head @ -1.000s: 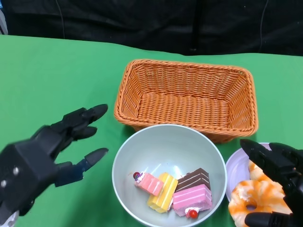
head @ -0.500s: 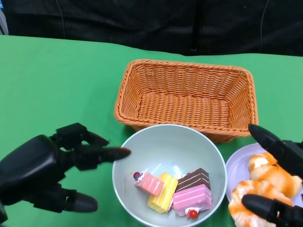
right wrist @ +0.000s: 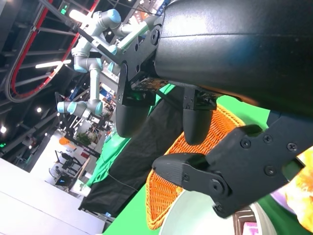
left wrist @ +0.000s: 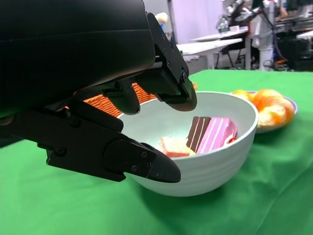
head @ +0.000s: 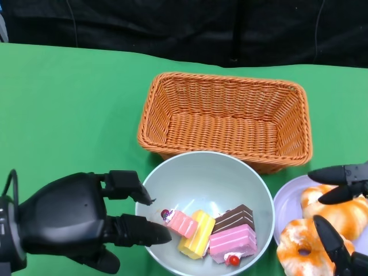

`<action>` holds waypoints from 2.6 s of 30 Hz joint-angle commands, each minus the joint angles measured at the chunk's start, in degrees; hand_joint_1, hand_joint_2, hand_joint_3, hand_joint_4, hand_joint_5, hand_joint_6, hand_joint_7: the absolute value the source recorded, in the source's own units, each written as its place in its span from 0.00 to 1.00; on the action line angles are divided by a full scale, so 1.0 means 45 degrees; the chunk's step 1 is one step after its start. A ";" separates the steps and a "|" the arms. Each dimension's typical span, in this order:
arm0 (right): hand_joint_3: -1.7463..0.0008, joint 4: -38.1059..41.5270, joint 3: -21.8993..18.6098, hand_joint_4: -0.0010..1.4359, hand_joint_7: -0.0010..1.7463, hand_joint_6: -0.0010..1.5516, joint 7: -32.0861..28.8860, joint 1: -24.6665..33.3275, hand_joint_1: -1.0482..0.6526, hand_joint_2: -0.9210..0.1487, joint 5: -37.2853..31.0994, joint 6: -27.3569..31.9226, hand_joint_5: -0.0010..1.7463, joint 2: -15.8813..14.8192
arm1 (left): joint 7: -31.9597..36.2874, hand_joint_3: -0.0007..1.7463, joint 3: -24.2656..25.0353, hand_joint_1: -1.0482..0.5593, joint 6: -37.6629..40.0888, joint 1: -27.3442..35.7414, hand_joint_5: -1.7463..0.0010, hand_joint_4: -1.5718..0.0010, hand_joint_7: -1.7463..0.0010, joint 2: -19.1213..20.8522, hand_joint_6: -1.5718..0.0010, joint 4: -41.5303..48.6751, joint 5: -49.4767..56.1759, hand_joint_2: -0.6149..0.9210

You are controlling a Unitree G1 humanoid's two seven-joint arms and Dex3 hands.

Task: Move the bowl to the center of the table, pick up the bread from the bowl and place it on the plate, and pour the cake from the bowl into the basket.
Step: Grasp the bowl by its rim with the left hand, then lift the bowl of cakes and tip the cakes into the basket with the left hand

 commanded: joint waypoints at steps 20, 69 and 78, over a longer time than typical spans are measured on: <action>0.36 -0.0143 0.0167 0.25 0.75 0.15 -0.0144 0.0109 0.50 0.47 0.0070 -0.0333 0.86 0.0373 | 1.2303 0.01 -0.9179 0.36 0.5408 -0.4581 0.37 0.74 0.95 0.0017 0.47 0.4985 0.8547 0.99; 0.33 0.1524 0.0211 0.30 0.80 0.19 -0.1416 -0.0101 0.53 0.50 -0.0192 -0.2071 0.88 0.1072 | 1.0880 0.92 -0.6929 0.54 0.1881 -0.3682 0.00 0.35 0.00 0.2203 0.49 0.1935 -0.1801 0.53; 0.31 0.1837 0.0661 0.32 0.75 0.24 -0.1309 0.0250 0.56 0.53 -0.0320 -0.2267 0.86 0.0940 | 0.4667 0.97 -0.6005 0.52 0.2978 -0.3836 0.00 0.33 0.04 -0.0257 0.45 0.2495 -0.6380 0.52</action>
